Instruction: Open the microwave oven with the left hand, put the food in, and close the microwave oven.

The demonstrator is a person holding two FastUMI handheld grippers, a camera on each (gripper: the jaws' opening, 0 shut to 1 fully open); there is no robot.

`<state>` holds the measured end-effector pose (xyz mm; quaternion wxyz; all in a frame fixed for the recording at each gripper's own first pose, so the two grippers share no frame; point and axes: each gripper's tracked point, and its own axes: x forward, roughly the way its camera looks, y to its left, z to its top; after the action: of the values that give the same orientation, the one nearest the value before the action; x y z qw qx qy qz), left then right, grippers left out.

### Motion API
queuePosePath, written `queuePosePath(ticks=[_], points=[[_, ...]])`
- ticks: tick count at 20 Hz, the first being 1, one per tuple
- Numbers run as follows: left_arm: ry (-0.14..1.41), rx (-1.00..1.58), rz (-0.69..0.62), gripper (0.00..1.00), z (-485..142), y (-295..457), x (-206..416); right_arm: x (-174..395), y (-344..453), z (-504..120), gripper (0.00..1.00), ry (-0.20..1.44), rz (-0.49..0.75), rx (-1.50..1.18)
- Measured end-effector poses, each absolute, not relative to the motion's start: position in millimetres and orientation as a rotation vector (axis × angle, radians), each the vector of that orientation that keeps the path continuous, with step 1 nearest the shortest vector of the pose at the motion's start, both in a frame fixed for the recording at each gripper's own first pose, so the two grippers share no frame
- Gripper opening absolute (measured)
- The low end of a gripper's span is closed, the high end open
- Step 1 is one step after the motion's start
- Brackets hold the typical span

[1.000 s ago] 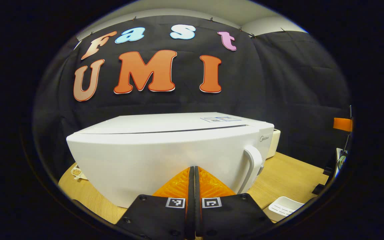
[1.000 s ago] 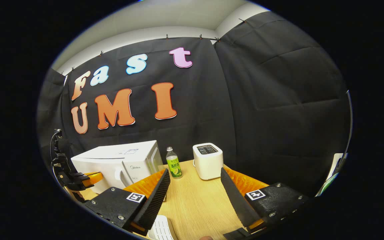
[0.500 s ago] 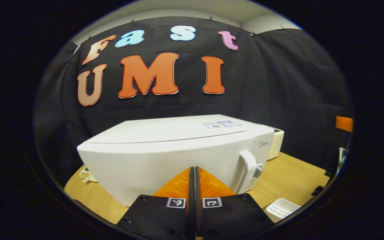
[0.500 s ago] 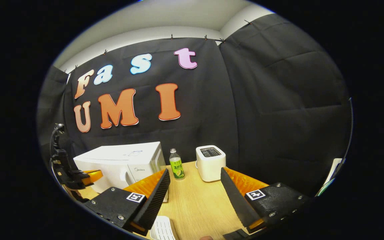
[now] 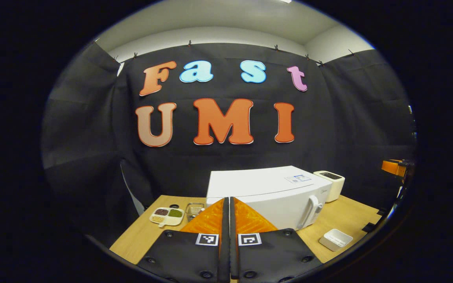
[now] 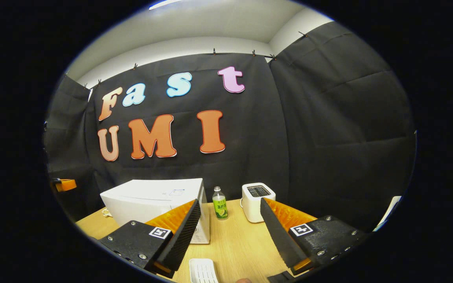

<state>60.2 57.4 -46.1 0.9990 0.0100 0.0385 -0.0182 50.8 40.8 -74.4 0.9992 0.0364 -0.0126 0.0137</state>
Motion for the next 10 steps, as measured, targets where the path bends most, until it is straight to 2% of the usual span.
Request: queuePosePath(ticks=[1,4,10], points=[[0.061,0.018,-0.007,0.01,-42,74,49,50,44,-71,0.95,-0.033,0.033,0.072],[0.036,0.015,0.044,0.04,-46,102,34,56,47,-75,0.94,-0.032,0.019,0.036],[0.010,0.003,0.057,0.04,-56,107,73,102,64,-84,0.95,-0.032,0.026,0.026]])
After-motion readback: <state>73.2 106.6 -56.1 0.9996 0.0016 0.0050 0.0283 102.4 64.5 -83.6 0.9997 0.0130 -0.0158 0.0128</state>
